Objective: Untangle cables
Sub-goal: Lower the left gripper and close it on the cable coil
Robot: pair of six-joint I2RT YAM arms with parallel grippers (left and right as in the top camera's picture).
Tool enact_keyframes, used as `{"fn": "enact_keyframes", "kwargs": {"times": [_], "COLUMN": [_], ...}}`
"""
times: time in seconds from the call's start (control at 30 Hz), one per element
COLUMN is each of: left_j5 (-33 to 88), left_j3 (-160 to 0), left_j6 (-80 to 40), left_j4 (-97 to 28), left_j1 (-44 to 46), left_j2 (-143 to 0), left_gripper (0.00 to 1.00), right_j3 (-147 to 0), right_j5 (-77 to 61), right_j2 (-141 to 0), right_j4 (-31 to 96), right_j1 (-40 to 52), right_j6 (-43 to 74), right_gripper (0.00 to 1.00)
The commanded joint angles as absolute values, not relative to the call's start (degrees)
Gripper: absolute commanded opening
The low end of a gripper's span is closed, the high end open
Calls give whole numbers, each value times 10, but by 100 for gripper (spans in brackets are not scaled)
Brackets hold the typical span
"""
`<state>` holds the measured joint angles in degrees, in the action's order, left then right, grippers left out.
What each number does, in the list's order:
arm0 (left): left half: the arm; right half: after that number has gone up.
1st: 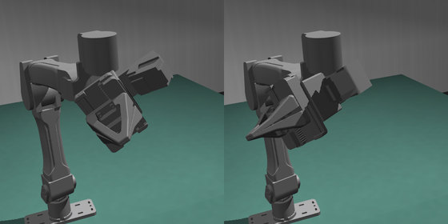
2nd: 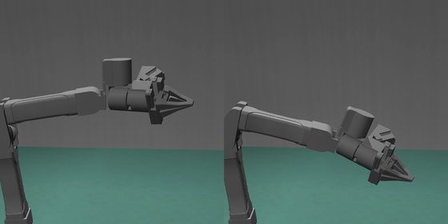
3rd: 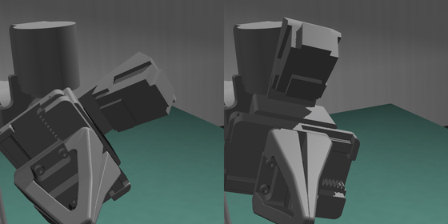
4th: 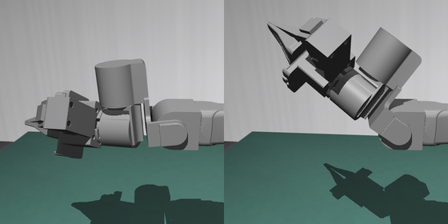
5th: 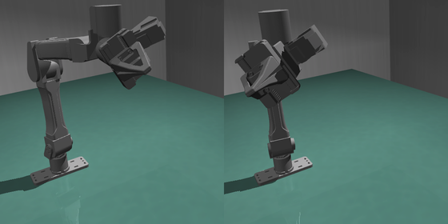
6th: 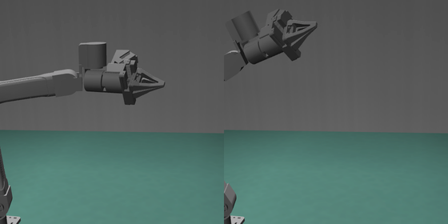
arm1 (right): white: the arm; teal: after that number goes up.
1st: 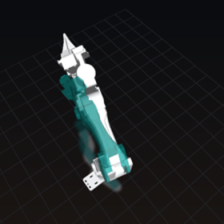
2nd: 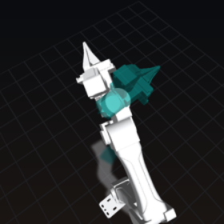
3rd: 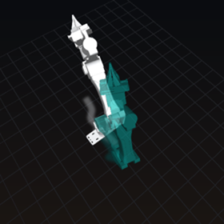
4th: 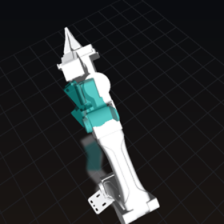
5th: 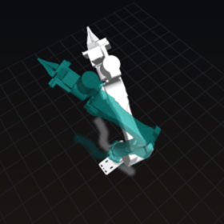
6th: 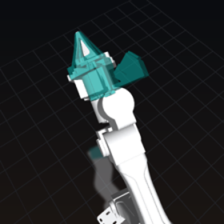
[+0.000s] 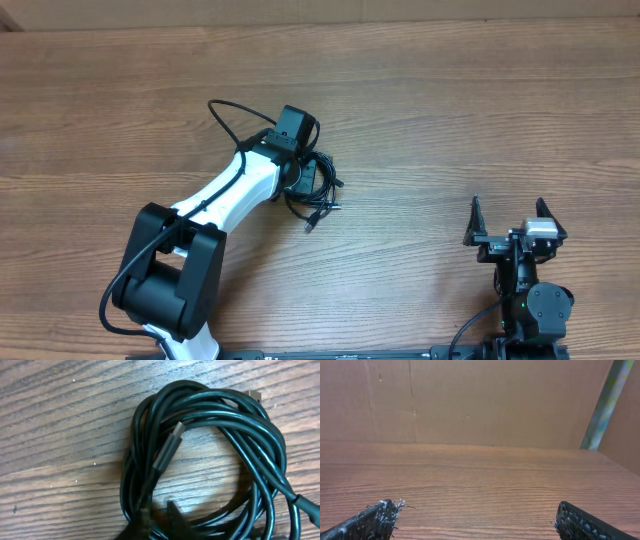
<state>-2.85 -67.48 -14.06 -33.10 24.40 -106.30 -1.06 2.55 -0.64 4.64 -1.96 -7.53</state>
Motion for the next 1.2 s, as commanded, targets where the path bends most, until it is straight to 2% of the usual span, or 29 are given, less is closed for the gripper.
{"fn": "enact_keyframes", "kwargs": {"times": [0.0,0.1,0.13,0.2,0.23,0.37,0.77,0.93,1.17], "left_j5": [-36,-37,-37,-38,-44,-67,-70,-41,-34], "left_j3": [-678,-701,-708,-718,-718,-718,-703,-688,-688], "left_j6": [-100,-64,-58,-57,-57,-57,-58,-59,-60], "left_j4": [-332,-357,-362,-362,-361,-361,-354,-342,-334], "left_j1": [248,248,248,248,248,248,248,248,248], "left_j2": [-1079,-1079,-1079,-1079,-1079,-1079,-1080,-1084,-1084], "left_gripper": [4,6,9,24,27,33,29,20,24], "right_j3": [-4,-4,-4,-4,-4,-4,-4,-4,-4], "right_j5": [29,29,29,29,29,29,29,29,29], "right_j2": [-4,-4,-4,-4,-4,-4,-4,-4,-4], "right_j4": [44,44,44,44,44,44,44,44,44], "right_j1": [-22,-22,-22,-22,-22,-22,-22,-22,-22], "right_j6": [-76,-76,-76,-76,-76,-76,-76,-76,-76], "right_gripper": [100,100,100,100,100,100,100,100,100]}}
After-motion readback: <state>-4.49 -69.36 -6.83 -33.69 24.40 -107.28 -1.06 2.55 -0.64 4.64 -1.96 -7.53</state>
